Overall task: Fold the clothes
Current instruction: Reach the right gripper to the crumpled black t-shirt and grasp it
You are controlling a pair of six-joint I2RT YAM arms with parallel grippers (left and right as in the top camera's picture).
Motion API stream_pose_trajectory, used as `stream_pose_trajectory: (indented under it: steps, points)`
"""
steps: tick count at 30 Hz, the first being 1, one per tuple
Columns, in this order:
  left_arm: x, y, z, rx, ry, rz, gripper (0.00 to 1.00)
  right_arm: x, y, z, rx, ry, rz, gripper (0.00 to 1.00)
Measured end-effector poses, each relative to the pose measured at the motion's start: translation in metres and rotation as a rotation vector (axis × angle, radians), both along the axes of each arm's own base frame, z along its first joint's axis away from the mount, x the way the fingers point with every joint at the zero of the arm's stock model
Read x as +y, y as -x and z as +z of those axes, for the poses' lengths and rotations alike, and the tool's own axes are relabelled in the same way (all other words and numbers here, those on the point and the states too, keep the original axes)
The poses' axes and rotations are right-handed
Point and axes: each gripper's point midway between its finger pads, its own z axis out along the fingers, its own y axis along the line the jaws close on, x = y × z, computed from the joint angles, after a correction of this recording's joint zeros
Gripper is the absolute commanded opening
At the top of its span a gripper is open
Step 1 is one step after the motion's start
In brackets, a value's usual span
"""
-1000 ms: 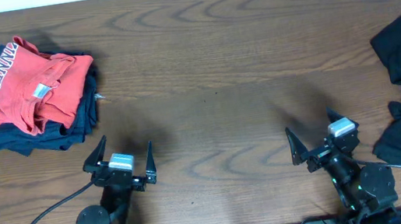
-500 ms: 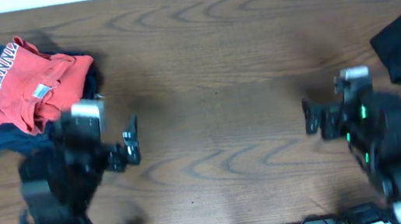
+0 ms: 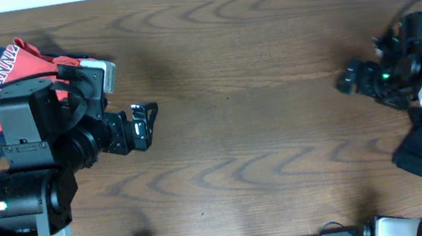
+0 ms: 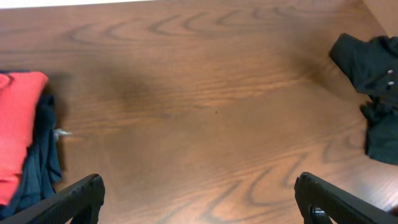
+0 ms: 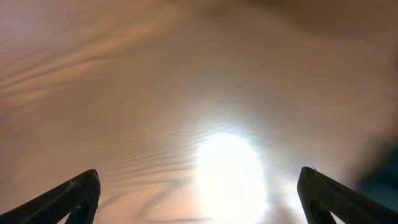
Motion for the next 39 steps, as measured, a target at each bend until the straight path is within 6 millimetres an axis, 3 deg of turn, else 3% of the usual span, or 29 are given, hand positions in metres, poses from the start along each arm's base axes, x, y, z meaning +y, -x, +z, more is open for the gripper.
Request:
stream_pose_trajectory:
  steps: [2,4,7,10,13,16,24,26,31,34,39]
  points:
    - [-0.001,0.002,-0.002,0.01,0.002,-0.003,0.98,-0.032,0.006,-0.013,0.057,0.078,-0.12,0.99]
    - [-0.001,0.002,-0.002,0.012,0.003,-0.004,0.98,-0.06,-0.001,-0.018,0.036,0.129,-0.215,0.99]
    - [-0.001,0.002,-0.001,0.011,0.005,-0.005,0.98,-0.097,-0.034,-0.014,-0.109,0.192,-0.305,0.99]
    - [-0.001,0.002,0.0,0.007,0.005,-0.005,0.98,-0.115,-0.075,0.001,-0.282,0.24,-0.295,0.92]
    - [-0.001,0.002,-0.001,0.007,0.005,-0.005,0.98,-0.125,-0.1,0.005,-0.371,0.276,-0.274,0.91]
    - [-0.001,0.002,-0.001,0.011,0.005,-0.005,0.98,-0.136,-0.114,-0.007,-0.389,0.32,-0.265,0.93]
    - [-0.001,0.003,-0.002,0.015,0.005,-0.005,0.98,-0.158,-0.124,-0.083,-0.263,0.423,-0.186,0.91]
    - [-0.001,0.003,-0.002,0.016,0.005,-0.005,0.98,-0.158,-0.123,-0.099,-0.23,0.427,-0.167,0.85]
    - [-0.001,0.001,-0.004,0.025,0.004,-0.005,0.98,-0.158,-0.117,-0.125,-0.171,0.43,-0.136,0.56]
    - [-0.001,-0.001,-0.007,0.036,0.003,-0.005,0.98,-0.158,-0.116,-0.127,-0.164,0.428,-0.131,0.54]
    - [-0.001,-0.002,-0.009,0.046,0.003,-0.005,0.98,-0.157,-0.115,-0.128,-0.157,0.429,-0.126,0.35]
